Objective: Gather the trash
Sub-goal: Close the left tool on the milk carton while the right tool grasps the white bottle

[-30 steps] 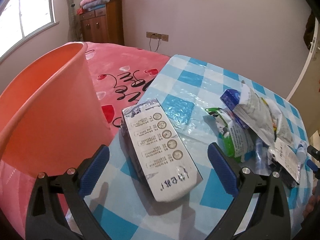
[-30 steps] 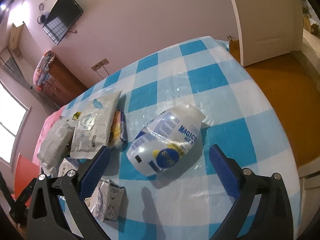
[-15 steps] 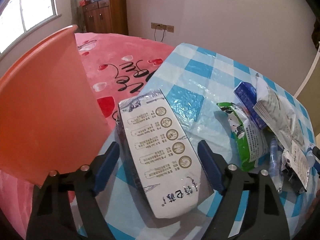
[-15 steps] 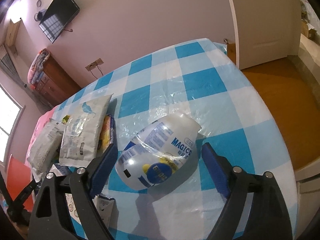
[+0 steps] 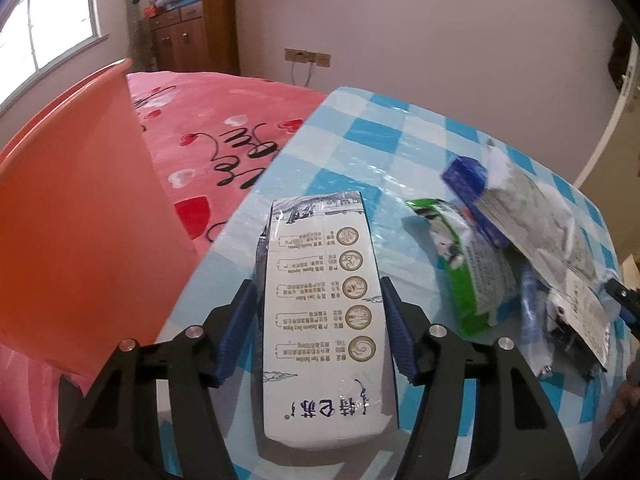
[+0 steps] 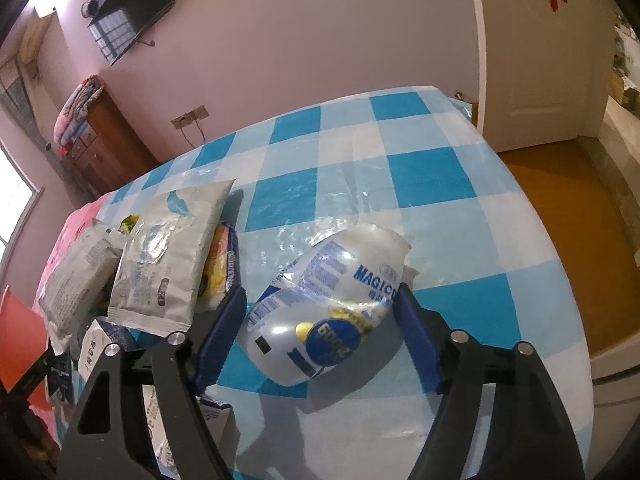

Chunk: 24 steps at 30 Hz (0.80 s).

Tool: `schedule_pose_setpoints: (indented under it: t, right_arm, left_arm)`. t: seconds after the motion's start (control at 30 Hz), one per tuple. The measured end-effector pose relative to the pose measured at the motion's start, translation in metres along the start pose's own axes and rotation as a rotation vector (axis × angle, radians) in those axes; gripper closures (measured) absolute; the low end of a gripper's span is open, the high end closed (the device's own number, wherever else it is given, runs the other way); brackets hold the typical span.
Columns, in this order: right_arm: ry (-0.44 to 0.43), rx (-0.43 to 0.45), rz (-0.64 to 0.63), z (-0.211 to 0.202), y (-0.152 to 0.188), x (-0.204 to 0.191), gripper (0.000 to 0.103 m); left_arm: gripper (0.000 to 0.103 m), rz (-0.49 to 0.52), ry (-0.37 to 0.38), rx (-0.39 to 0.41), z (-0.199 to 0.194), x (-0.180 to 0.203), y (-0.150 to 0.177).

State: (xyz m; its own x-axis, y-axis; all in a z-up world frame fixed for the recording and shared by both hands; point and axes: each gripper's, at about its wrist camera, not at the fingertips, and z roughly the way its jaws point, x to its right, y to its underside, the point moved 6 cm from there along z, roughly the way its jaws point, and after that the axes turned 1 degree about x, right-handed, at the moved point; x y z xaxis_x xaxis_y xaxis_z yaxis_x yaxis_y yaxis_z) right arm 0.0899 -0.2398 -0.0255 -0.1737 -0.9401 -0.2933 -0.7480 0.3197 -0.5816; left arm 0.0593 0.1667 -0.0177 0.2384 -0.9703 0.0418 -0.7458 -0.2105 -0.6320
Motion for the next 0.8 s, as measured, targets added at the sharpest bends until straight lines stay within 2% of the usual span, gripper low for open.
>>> schedule_pose_setpoints:
  t: [0.07,0.23,0.33,0.4,0.5,0.7,0.8]
  right_arm:
    - [-0.009,-0.008,-0.016,0.0,0.001,-0.005,0.037]
    - [-0.021,-0.016,-0.08,-0.001,0.009,-0.017,0.037]
    - [-0.025,-0.014,-0.076,-0.002,0.01,-0.017,0.037]
    - [-0.023,-0.011,-0.053,-0.002,0.008,-0.014,0.036]
    - [0.0,-0.004,-0.008,-0.002,0.004,-0.004,0.022]
    - [0.078,0.005,0.003,-0.004,0.001,0.006,0.021]
    - [0.093,0.002,-0.009,-0.003,0.003,0.005,0.017]
  left_arm:
    - [0.041,0.009,0.023,-0.005,-0.002,0.007,0.003]
    - [0.041,0.05,0.092,-0.021,-0.01,0.027,0.013]
    - [0.041,0.081,0.129,-0.032,-0.015,0.04,0.02]
    - [0.041,0.094,0.126,-0.031,-0.016,0.045,0.023]
    - [0.041,0.122,0.106,-0.022,-0.017,0.049,0.025]
    - [0.036,0.146,0.089,-0.029,-0.015,0.051,0.028]
    - [0.033,0.152,0.085,-0.043,-0.013,0.051,0.033]
